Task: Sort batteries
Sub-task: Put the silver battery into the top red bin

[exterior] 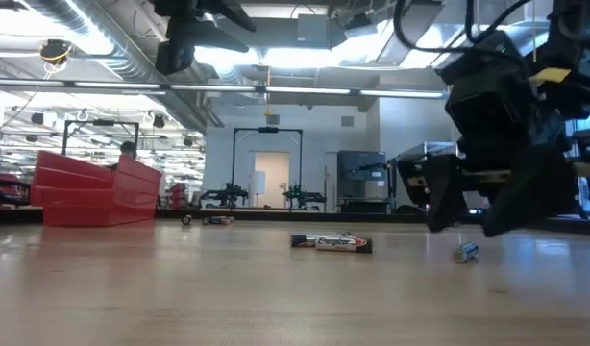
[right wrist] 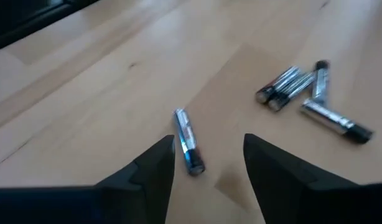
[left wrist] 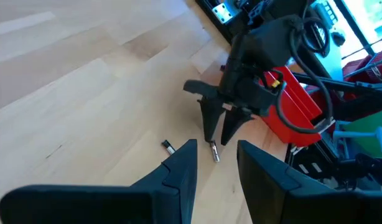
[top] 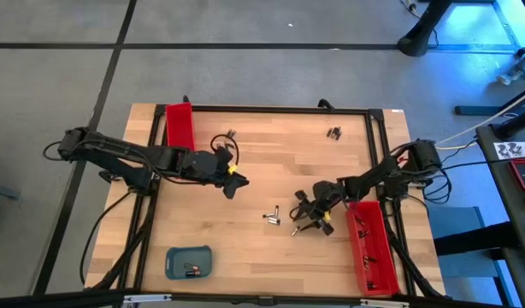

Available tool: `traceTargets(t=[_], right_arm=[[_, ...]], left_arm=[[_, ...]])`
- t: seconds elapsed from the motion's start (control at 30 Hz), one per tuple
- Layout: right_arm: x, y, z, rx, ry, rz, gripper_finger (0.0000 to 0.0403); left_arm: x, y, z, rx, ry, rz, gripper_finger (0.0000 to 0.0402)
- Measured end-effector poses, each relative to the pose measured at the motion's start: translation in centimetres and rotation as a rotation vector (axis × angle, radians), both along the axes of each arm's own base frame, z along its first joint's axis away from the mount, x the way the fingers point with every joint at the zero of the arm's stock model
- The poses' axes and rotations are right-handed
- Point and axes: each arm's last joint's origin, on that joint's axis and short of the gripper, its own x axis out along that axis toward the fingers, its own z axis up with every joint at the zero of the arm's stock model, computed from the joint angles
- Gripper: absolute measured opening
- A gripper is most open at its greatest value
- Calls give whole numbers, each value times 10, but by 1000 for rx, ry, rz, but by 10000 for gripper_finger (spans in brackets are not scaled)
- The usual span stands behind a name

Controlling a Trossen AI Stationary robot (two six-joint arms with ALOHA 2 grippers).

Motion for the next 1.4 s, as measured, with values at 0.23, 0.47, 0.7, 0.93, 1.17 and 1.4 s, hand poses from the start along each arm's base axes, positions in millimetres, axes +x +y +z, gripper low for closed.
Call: traceTargets(t=[0.23, 0.47, 0.7, 0.93, 1.17, 1.4], right_arm=[[2, 1, -20, 27, 40, 48, 187], [2, 0, -36, 2, 77, 22, 122], [-1, -1, -40, 13, 100, -6, 26], [1, -2, -12, 232, 217, -265, 28], [14, -5, 54, 237, 276, -512, 26], [36, -6, 140, 141, 287, -637, 26]], left_arm=[[-1, 1, -1, -4, 11, 37, 103], [-1, 1, -1, -1, 15, 36, 103], [-1, 1, -1, 0, 14, 35, 103], [-2, 6, -10, -97, 29, 115, 103], [-2, 12, -13, 153, 49, 24, 104], [7, 22, 2, 342, -99, -48, 157]])
